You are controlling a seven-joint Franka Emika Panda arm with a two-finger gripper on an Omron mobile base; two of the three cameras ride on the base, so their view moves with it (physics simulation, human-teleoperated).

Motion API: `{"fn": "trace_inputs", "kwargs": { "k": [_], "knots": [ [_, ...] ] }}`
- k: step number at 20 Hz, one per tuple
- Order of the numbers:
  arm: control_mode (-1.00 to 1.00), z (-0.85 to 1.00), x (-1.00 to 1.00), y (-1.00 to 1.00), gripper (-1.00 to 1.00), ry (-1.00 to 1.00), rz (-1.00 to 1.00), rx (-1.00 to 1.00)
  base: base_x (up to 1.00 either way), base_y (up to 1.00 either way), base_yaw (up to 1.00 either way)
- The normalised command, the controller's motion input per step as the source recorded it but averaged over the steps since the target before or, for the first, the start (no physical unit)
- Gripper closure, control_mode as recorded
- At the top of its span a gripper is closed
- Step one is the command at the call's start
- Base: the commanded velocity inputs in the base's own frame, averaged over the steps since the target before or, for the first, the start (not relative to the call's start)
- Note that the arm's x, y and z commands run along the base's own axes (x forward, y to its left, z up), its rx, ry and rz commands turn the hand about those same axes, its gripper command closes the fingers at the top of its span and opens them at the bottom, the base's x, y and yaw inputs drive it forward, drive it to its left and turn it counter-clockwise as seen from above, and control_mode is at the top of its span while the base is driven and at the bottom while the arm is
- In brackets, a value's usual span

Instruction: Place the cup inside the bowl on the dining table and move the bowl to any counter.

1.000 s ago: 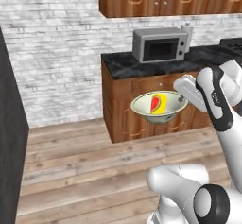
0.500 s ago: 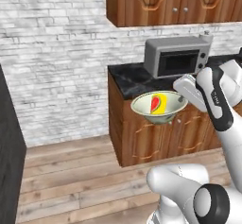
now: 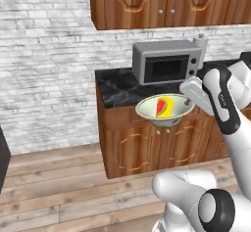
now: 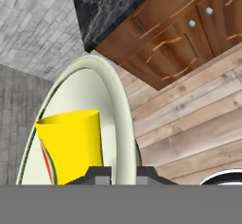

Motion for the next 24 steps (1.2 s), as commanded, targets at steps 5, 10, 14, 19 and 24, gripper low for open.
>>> {"fn": "trace_inputs", "kwargs": {
  "k": [5, 10, 14, 19, 24],
  "knots": [
    [1.00, 0.00, 0.00, 0.00, 1.00, 0.00, 0.00, 0.00, -0.17, -1.00, 0.09],
    [1.00, 0.00, 0.00, 0.00, 1.00, 0.00, 0.00, 0.00, 0.00, -1.00, 0.09],
    [1.00, 0.00, 0.00, 0.00, 1.00, 0.00, 0.00, 0.00, 0.54, -0.93, 0.06],
    [1.00, 0.00, 0.00, 0.00, 1.00, 0.00, 0.00, 0.00, 0.98, -0.70, 0.01],
    [1.00, 0.00, 0.00, 0.00, 1.00, 0.00, 0.00, 0.00, 1.00, -0.03, 0.00]
  ]
}}
